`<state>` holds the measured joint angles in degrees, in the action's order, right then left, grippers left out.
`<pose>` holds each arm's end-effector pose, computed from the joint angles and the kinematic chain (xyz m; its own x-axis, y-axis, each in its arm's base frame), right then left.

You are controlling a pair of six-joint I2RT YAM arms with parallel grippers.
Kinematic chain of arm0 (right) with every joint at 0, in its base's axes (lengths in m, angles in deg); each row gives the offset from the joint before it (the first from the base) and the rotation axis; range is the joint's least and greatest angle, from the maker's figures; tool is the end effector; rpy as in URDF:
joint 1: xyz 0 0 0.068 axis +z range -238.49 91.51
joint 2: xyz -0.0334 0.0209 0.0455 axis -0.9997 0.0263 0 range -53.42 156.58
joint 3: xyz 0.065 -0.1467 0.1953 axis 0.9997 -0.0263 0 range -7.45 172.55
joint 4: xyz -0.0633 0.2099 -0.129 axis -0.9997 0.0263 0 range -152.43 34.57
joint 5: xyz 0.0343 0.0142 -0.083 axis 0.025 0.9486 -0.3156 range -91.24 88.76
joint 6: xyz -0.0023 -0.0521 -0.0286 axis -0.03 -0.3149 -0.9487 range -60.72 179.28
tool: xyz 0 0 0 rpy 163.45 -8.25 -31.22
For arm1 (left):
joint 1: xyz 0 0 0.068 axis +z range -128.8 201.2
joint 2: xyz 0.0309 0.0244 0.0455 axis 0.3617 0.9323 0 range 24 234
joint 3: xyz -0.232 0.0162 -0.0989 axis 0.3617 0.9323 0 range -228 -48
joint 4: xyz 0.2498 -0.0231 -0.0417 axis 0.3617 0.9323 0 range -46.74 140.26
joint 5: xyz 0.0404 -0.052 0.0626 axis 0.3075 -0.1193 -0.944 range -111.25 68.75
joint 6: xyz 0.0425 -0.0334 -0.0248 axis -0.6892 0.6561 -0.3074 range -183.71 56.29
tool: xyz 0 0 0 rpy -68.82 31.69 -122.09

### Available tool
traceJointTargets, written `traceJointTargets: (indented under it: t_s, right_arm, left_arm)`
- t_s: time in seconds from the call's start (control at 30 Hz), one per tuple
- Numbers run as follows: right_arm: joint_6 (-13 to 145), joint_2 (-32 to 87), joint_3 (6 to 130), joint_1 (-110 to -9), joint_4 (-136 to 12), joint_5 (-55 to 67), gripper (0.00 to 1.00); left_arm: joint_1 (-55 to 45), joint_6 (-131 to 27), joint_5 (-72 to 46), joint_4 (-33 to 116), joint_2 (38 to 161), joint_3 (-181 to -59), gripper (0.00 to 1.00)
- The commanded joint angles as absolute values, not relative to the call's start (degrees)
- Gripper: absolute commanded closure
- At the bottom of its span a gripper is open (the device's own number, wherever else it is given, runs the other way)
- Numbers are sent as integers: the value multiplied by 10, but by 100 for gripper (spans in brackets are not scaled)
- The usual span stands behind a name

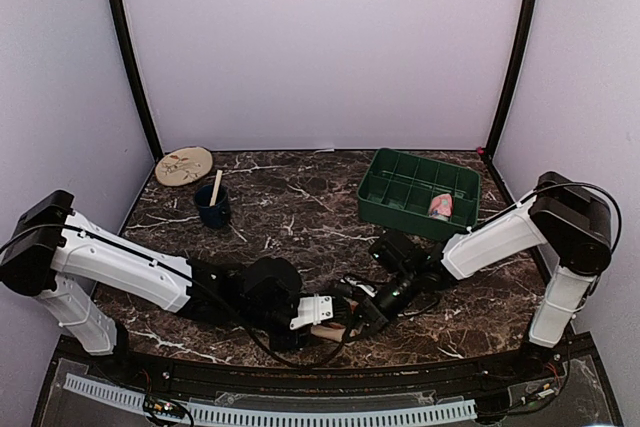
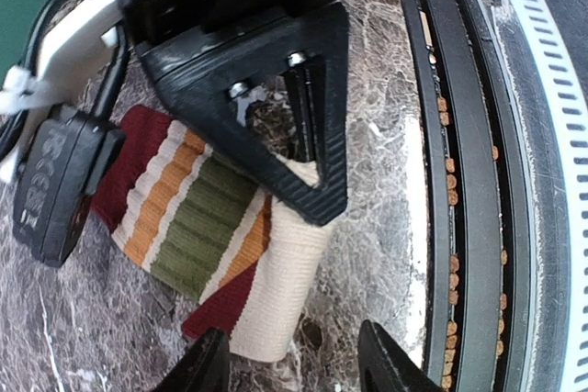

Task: Roll the socks
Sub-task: Roll the sock at the center of the board.

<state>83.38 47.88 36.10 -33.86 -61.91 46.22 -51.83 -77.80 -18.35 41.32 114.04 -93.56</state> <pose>0.1472 0.2629 0.0952 -0.7660 -0.6024 -0.2243 -0.5071 0.3518 0.7868 0.0908 -0.3049 0.1538 0.0438 0.6896 -0.7229 0.9851 0.0906 0.1462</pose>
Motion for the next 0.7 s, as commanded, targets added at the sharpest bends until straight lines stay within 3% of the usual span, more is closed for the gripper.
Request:
traceJointTargets:
  t_s: [0.0,0.67]
  right_arm:
    - [828,482,360,-346,-612,477,100]
    - [834,482,348,-351,-622,502,100]
  left_arm:
    - [-529,-823,-191,429,1157,-956,49]
    - [-533,-882,-234,392,1216,-974,50]
